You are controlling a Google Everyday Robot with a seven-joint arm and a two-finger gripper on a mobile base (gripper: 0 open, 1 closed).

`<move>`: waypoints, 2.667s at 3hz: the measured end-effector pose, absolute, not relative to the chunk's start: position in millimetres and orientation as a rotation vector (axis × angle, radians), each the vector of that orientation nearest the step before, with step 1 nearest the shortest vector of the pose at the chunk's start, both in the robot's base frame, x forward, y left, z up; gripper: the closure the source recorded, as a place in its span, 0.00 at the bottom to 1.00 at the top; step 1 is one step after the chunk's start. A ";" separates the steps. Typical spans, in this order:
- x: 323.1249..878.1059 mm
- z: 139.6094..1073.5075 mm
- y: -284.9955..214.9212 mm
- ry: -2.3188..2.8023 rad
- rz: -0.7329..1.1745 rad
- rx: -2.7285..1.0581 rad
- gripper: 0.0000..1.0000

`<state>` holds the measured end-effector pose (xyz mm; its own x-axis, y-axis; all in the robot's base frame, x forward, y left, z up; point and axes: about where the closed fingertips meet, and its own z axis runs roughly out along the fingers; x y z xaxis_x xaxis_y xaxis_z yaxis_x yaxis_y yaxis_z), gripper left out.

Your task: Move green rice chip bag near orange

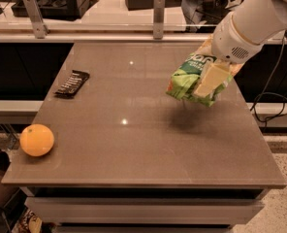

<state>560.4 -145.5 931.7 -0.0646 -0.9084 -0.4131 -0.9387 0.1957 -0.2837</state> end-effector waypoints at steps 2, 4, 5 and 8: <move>527.4 938.0 -87.1 1.807 0.125 -1.905 1.00; 484.1 923.8 -31.4 1.713 0.132 -1.988 1.00; 466.7 908.7 -4.2 1.713 0.134 -2.022 1.00; 443.9 887.3 58.3 1.629 0.230 -2.124 1.00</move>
Offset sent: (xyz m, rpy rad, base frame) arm -0.0572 0.0959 0.0017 -0.0306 -0.0063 0.2988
